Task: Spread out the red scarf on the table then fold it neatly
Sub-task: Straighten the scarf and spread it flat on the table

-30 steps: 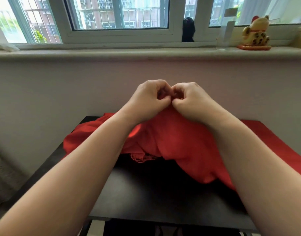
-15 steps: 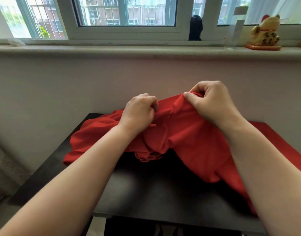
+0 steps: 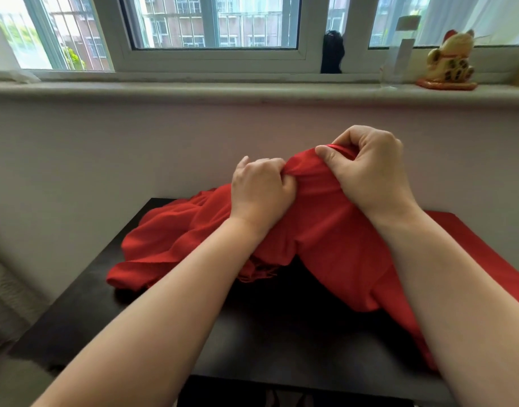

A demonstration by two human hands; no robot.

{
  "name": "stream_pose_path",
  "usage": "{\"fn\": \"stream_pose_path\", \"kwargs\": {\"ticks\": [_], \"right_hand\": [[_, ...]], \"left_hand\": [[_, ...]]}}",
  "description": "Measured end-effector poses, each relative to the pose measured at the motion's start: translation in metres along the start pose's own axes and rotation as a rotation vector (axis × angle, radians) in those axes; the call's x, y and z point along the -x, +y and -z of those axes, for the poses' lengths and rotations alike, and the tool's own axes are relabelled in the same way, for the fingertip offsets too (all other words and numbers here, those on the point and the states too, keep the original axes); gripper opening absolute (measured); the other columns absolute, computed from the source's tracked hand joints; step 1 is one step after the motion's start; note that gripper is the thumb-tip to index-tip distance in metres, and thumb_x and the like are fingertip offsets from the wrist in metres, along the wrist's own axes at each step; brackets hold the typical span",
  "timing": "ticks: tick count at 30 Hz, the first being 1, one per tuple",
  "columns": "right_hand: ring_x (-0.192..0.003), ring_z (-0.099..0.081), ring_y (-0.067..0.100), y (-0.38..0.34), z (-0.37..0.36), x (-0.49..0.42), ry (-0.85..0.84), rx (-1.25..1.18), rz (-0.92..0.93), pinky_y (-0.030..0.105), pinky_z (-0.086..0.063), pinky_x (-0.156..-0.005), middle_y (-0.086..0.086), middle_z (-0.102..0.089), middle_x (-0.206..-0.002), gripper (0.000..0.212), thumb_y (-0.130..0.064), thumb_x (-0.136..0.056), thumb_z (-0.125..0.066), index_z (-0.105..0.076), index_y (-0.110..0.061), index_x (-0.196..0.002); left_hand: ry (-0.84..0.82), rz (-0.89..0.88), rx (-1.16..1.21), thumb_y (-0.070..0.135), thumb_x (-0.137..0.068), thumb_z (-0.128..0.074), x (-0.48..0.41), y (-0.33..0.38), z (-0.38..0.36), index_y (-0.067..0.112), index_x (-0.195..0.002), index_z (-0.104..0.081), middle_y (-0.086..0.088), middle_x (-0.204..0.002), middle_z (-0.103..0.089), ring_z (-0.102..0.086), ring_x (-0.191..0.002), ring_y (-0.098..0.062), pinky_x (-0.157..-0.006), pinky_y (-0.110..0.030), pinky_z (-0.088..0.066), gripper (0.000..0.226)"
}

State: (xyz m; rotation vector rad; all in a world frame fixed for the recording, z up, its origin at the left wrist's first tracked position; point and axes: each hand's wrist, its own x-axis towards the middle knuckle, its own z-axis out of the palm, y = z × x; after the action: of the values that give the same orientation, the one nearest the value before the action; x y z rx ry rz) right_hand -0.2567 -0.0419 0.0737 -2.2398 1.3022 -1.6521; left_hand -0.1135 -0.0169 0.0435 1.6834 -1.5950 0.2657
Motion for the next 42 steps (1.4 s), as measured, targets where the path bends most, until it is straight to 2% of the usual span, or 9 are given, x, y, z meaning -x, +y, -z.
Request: {"fn": "stream_pose_path", "kwargs": {"ticks": [3, 7, 12, 15, 18, 24, 35, 39, 42], "right_hand": [[-0.067, -0.061, 0.018, 0.002, 0.001, -0.001, 0.006, 0.011, 0.005, 0.034, -0.05, -0.066, -0.001, -0.065, -0.067, 0.024, -0.037, -0.078, -0.07, -0.067, -0.013, -0.073], [-0.069, -0.063, 0.018, -0.001, -0.005, 0.002, -0.025, 0.005, 0.027, 0.034, -0.05, -0.066, -0.001, -0.067, -0.069, 0.023, -0.038, -0.078, -0.069, -0.068, -0.015, -0.074], [-0.07, -0.063, 0.018, 0.001, -0.006, 0.007, -0.034, -0.006, 0.041, 0.038, -0.051, -0.067, -0.003, -0.067, -0.07, 0.022, -0.04, -0.078, -0.069, -0.067, -0.018, -0.074], [-0.069, -0.063, 0.018, 0.005, -0.004, 0.009, -0.035, -0.004, 0.036, 0.039, -0.052, -0.066, -0.004, -0.066, -0.069, 0.022, -0.04, -0.078, -0.069, -0.066, -0.018, -0.074], [-0.067, -0.062, 0.017, 0.005, -0.004, 0.01, -0.036, 0.002, 0.034, 0.037, -0.051, -0.065, -0.004, -0.066, -0.068, 0.022, -0.04, -0.079, -0.069, -0.066, -0.019, -0.073], [-0.066, -0.062, 0.016, 0.001, -0.006, 0.01, -0.041, -0.005, 0.057, 0.035, -0.05, -0.064, -0.005, -0.065, -0.067, 0.021, -0.039, -0.079, -0.069, -0.066, -0.019, -0.073], [-0.067, -0.062, 0.018, 0.009, -0.006, 0.011, -0.036, -0.021, 0.032, 0.04, -0.052, -0.067, -0.003, -0.066, -0.067, 0.025, -0.041, -0.079, -0.067, -0.067, -0.016, -0.075], [-0.068, -0.063, 0.018, 0.009, -0.005, 0.008, -0.013, -0.03, 0.031, 0.04, -0.052, -0.068, -0.003, -0.066, -0.068, 0.024, -0.041, -0.08, -0.067, -0.066, -0.018, -0.075], [-0.069, -0.063, 0.018, 0.012, 0.0, 0.006, 0.012, -0.02, 0.016, 0.04, -0.052, -0.069, -0.003, -0.066, -0.069, 0.023, -0.04, -0.08, -0.067, -0.067, -0.017, -0.076]], "left_hand": [[-0.027, 0.006, 0.018, 0.016, -0.076, -0.046, 0.001, -0.01, 0.004, 0.009, -0.077, -0.065, -0.013, -0.085, -0.069, -0.06, -0.087, -0.033, -0.103, -0.032, -0.032, 0.02], [-0.138, -0.086, 0.196, 0.021, -0.071, -0.041, 0.004, -0.003, 0.008, 0.006, -0.068, -0.058, -0.01, -0.078, -0.065, -0.059, -0.081, -0.029, -0.075, -0.033, -0.045, 0.023], [-0.359, -0.018, 0.166, 0.039, -0.07, -0.041, 0.002, -0.012, 0.002, 0.008, -0.093, -0.068, -0.007, -0.108, -0.065, -0.057, -0.105, -0.023, -0.091, -0.029, -0.043, 0.047], [-0.214, 0.036, 0.153, 0.033, -0.079, -0.057, 0.006, -0.024, -0.004, 0.01, -0.109, -0.068, -0.007, -0.114, -0.066, -0.059, -0.109, -0.022, -0.098, -0.031, -0.042, 0.039], [-0.042, 0.009, 0.332, 0.024, -0.082, -0.067, 0.012, -0.023, -0.005, 0.012, -0.097, -0.073, -0.003, -0.098, -0.072, -0.065, -0.094, -0.017, -0.092, -0.029, -0.047, 0.021], [-0.048, 0.023, 0.463, 0.023, -0.082, -0.068, 0.014, -0.017, -0.005, 0.016, -0.092, -0.073, 0.0, -0.091, -0.068, -0.062, -0.084, -0.011, -0.079, -0.018, -0.046, 0.013], [-0.007, 0.018, -0.058, 0.019, -0.08, -0.051, 0.006, -0.027, -0.005, 0.013, -0.088, -0.069, -0.007, -0.092, -0.07, -0.061, -0.092, -0.026, -0.109, -0.034, -0.026, 0.02], [-0.073, -0.042, 0.302, 0.012, -0.079, -0.058, 0.008, -0.021, -0.001, 0.014, -0.1, -0.071, -0.002, -0.098, -0.072, -0.065, -0.091, -0.013, -0.088, -0.02, -0.044, 0.025], [0.012, 0.088, 0.518, 0.015, -0.081, -0.064, 0.013, -0.031, -0.004, 0.019, -0.091, -0.071, 0.012, -0.081, -0.068, -0.06, -0.07, 0.004, -0.075, -0.018, -0.049, 0.013]]}}
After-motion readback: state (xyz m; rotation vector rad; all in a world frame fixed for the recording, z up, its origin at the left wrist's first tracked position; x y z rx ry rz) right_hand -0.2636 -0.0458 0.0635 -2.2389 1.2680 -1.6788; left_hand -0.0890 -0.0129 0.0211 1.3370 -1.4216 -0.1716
